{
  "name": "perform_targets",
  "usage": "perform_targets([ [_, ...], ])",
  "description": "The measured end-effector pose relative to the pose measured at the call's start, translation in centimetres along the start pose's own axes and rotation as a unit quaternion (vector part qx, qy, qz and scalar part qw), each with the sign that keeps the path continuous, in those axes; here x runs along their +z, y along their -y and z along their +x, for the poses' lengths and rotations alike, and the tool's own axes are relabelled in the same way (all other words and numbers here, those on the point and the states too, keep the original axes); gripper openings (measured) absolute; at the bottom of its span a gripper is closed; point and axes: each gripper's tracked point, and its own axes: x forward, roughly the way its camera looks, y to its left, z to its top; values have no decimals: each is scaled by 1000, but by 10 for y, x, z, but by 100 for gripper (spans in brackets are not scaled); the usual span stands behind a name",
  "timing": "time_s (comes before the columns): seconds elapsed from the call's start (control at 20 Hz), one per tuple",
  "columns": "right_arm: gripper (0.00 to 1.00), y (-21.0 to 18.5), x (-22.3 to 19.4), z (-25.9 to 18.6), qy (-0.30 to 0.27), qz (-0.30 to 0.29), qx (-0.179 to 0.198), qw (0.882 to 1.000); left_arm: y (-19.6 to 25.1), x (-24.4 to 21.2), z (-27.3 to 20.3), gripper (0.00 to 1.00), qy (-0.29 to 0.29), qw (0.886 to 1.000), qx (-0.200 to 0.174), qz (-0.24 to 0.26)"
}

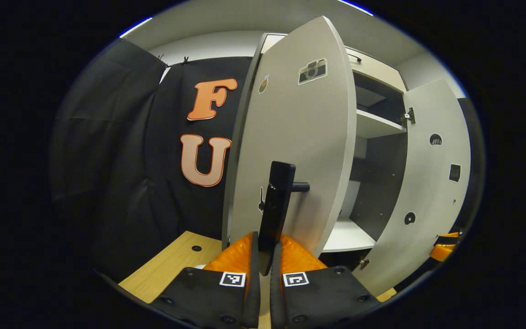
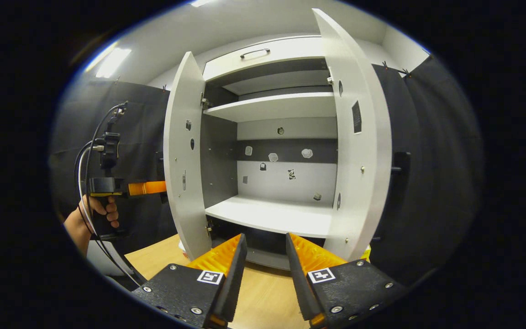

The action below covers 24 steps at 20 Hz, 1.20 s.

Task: Open the right door of the double-door shoe cabinet with the right hand, and open the left door with the left hand.

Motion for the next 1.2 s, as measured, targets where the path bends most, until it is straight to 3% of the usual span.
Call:
perform_targets([
  [0.1,57,-8,1,0,-2,0,9,1000,-2,0,2,16,2,1000,-1,-2],
  [0.25,53,-4,-2,6,-9,-10,1,1000,-4,0,0,16,9,1000,5,14],
  [0.3,58,-4,-3,6,-10,-9,-1,1000,-7,0,-2,15,13,1000,15,22],
  [0.4,58,-6,-5,9,-13,-6,-1,1000,-11,-1,-7,12,16,999,33,26],
  [0.45,53,-7,-6,10,-15,-7,1,1000,-14,-2,-10,11,17,999,42,24],
  [0.55,57,-12,-5,15,-16,-6,5,1000,-21,-4,-18,8,16,998,63,24],
  [0.65,53,-18,0,21,-10,-3,10,1000,-28,-5,-27,10,18,997,71,27],
  [0.7,57,-22,0,25,-9,-3,14,1000,-32,-5,-30,9,18,997,74,31],
  [0.75,53,-23,0,26,-10,-3,16,1000,-38,-3,-28,9,18,996,77,34],
  [1.0,53,-30,-1,32,-7,2,24,1000,-63,2,-35,7,19,993,109,46],
  [1.2,53,-24,7,33,8,-6,10,1000,-69,14,-58,7,45,986,150,61],
])
